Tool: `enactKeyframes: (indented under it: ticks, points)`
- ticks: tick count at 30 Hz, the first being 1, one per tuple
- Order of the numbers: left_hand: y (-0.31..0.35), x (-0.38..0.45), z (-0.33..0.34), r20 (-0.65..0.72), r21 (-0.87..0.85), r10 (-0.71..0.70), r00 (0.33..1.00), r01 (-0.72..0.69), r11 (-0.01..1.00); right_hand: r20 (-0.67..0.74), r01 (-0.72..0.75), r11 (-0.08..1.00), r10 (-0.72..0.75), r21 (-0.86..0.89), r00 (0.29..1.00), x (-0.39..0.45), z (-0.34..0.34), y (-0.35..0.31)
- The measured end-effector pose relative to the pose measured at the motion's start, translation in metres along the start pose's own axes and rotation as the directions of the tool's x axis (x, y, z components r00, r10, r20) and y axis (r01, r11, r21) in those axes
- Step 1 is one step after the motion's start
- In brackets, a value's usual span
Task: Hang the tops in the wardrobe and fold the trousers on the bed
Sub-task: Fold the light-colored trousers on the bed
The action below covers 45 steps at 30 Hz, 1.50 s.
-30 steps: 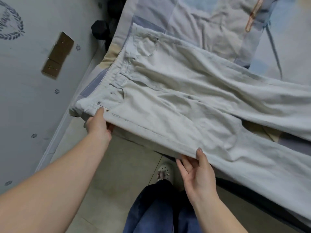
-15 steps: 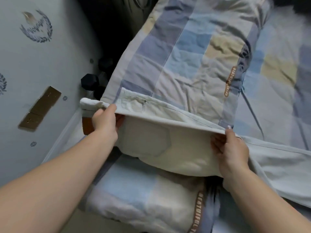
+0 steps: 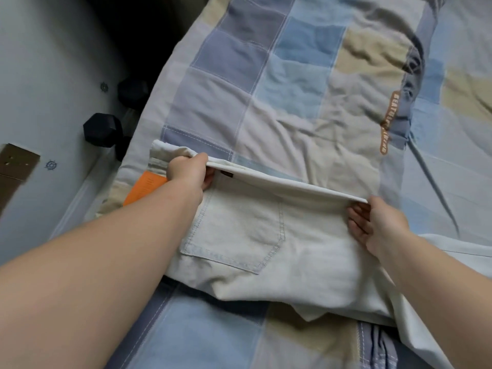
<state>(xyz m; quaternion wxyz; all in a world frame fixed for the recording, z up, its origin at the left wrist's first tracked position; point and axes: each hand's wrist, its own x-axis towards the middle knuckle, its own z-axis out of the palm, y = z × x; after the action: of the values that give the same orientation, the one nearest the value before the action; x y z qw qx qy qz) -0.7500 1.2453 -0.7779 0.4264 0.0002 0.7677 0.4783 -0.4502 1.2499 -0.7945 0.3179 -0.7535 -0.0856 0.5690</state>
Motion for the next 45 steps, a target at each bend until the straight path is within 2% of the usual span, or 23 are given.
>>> enactKeyframes:
  ticks: [3, 6, 8, 12, 14, 17, 22, 28, 30, 33, 39, 41, 43, 45]
  points:
    - [-0.002, 0.010, 0.007, 0.052, 0.049, -0.042, 0.998, 0.039, 0.998, 0.121, -0.019, 0.997, 0.028, -0.074, 0.992, 0.011, 0.006, 0.004]
    - [-0.012, 0.010, 0.009, 0.119, 0.180, -0.036, 0.992, 0.014, 0.984, 0.208, -0.002, 0.994, 0.024, -0.108, 0.978, 0.013, 0.006, 0.010]
    - [-0.018, 0.007, 0.005, 0.127, 0.248, 0.037, 0.991, -0.067, 0.966, 0.223, 0.022, 0.995, 0.001, -0.101, 0.975, 0.006, 0.001, 0.012]
    - [-0.024, -0.024, 0.006, 0.096, 0.343, 0.293, 0.951, -0.308, 0.888, 0.190, 0.094, 0.995, -0.087, -0.029, 0.978, -0.013, -0.035, 0.012]
    - [-0.032, -0.057, 0.014, 0.154, 0.312, 0.320, 0.935, -0.354, 0.882, 0.176, 0.124, 0.992, -0.120, -0.010, 0.977, -0.020, -0.067, 0.015]
    - [-0.063, -0.125, 0.039, 0.310, 0.285, 0.241, 0.920, -0.332, 0.899, 0.144, 0.158, 0.987, -0.153, -0.025, 0.978, -0.024, -0.137, 0.018]
    - [-0.149, -0.228, 0.071, 0.468, 0.351, 0.054, 0.882, -0.242, 0.905, 0.124, 0.209, 0.965, -0.190, -0.159, 0.974, -0.018, -0.263, 0.029]
    - [-0.264, -0.335, 0.111, 0.405, 0.418, -0.145, 0.903, -0.042, 0.907, 0.158, 0.284, 0.853, -0.238, -0.438, 0.958, 0.009, -0.425, 0.040]
    - [-0.298, -0.366, 0.123, 0.383, 0.466, -0.253, 0.888, 0.051, 0.883, 0.197, 0.297, 0.776, -0.224, -0.557, 0.955, 0.018, -0.470, 0.051]
    - [-0.347, -0.415, 0.145, 0.356, 0.574, -0.428, 0.831, 0.167, 0.801, 0.237, 0.310, 0.639, -0.199, -0.704, 0.951, 0.032, -0.528, 0.069]
    - [-0.435, -0.487, 0.186, 0.276, 0.716, -0.639, 0.718, 0.290, 0.635, 0.296, 0.348, 0.242, -0.225, -0.906, 0.928, 0.064, -0.612, 0.106]
    - [-0.455, -0.502, 0.199, 0.266, 0.731, -0.713, 0.649, 0.346, 0.588, 0.316, 0.354, 0.138, -0.238, -0.925, 0.918, 0.074, -0.631, 0.117]
    - [-0.468, -0.510, 0.211, 0.251, 0.726, -0.747, 0.615, 0.391, 0.566, 0.300, 0.361, 0.212, -0.273, -0.908, 0.914, 0.080, -0.642, 0.122]
    - [-0.481, -0.518, 0.221, 0.251, 0.713, -0.743, 0.620, 0.401, 0.575, 0.301, 0.391, 0.275, -0.315, -0.878, 0.900, 0.085, -0.652, 0.131]
